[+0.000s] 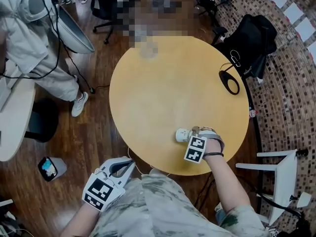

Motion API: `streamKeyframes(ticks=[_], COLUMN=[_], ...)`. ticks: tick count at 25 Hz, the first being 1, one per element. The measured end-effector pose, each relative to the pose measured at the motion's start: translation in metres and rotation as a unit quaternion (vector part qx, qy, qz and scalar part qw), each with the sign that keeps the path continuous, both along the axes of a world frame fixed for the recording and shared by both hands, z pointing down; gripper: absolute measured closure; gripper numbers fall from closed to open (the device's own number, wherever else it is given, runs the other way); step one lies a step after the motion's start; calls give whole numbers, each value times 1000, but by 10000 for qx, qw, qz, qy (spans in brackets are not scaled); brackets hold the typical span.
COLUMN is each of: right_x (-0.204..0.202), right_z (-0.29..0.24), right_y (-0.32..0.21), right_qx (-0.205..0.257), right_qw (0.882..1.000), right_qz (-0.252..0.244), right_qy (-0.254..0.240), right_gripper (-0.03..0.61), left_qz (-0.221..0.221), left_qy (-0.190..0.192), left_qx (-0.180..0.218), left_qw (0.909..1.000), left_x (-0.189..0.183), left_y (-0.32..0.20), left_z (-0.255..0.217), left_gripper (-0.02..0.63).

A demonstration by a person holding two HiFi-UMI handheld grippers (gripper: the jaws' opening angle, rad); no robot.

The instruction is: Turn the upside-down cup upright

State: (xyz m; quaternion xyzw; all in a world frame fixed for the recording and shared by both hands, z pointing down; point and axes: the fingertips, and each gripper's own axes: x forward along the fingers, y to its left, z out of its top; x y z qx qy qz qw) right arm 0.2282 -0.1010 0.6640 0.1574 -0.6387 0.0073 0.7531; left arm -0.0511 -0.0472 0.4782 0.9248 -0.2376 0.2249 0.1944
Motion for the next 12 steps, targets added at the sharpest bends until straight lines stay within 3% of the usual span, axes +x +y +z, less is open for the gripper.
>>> streamKeyframes(ticks=[12], right_x=[-50], right_z=[16], right_y=[-1], right_qx=[-777], right_qw=[9918], right_qz=[-736], right_qy=[700], right_gripper=[305], left_qz=[-77], left_qy=[92], left_qx=[-144], left_qw=[9998], left_x=[-54], left_y=[-5], left_z=[15], left_gripper=[607])
